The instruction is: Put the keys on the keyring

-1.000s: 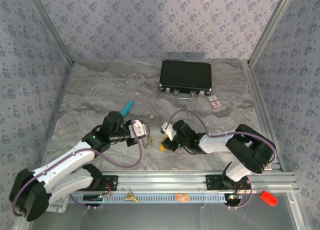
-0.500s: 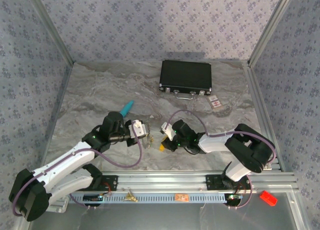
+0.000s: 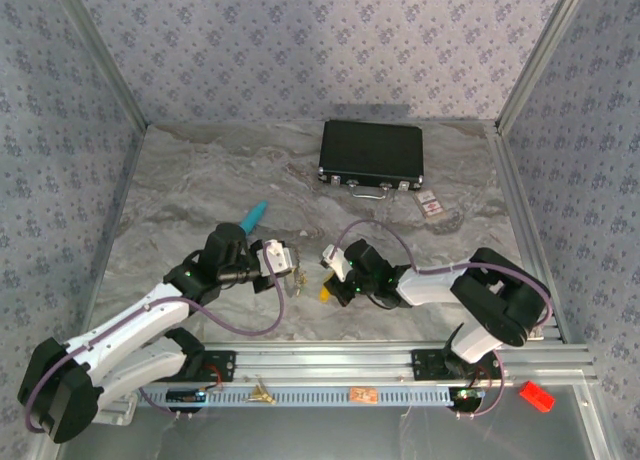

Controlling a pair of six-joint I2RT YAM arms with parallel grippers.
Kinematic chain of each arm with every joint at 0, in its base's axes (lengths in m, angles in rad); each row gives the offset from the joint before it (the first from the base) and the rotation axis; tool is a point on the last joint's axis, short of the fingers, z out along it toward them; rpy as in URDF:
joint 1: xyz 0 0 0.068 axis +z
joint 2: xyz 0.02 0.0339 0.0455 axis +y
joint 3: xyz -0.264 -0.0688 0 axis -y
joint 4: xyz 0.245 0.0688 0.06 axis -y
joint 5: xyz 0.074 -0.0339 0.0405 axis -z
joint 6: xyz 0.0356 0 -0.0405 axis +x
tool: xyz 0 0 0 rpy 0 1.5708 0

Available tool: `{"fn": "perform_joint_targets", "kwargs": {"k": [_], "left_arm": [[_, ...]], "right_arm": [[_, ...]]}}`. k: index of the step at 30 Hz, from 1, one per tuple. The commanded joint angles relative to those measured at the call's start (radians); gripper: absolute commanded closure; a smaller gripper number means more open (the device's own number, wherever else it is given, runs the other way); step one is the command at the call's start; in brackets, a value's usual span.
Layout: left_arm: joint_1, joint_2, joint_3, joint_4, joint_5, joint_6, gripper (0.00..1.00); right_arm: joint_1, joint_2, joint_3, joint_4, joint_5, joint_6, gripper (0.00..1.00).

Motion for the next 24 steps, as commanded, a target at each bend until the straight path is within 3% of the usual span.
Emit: {"fn": "perform_joint_targets", "kwargs": {"k": [1,13,24], "left_arm": [[0.006,-0.019,-0.007,-0.035,0.009,-0.004,1.00],[-0.005,-0.010,0.036,-0.042,0.012,-0.109,1.00],[-0.051,0.053,0.051,0.017,0.008,-0.229,1.00]], "right_arm": [[0.005,-0.061,0.007,-0.033,-0.021,-0.004,1.00],[0.005,-0.363,0.008,-0.259,-0.045,-0.097,1.00],[-0.046,-0.539,0.095,-0.447,-0.178,-0.148,1.00]]}}
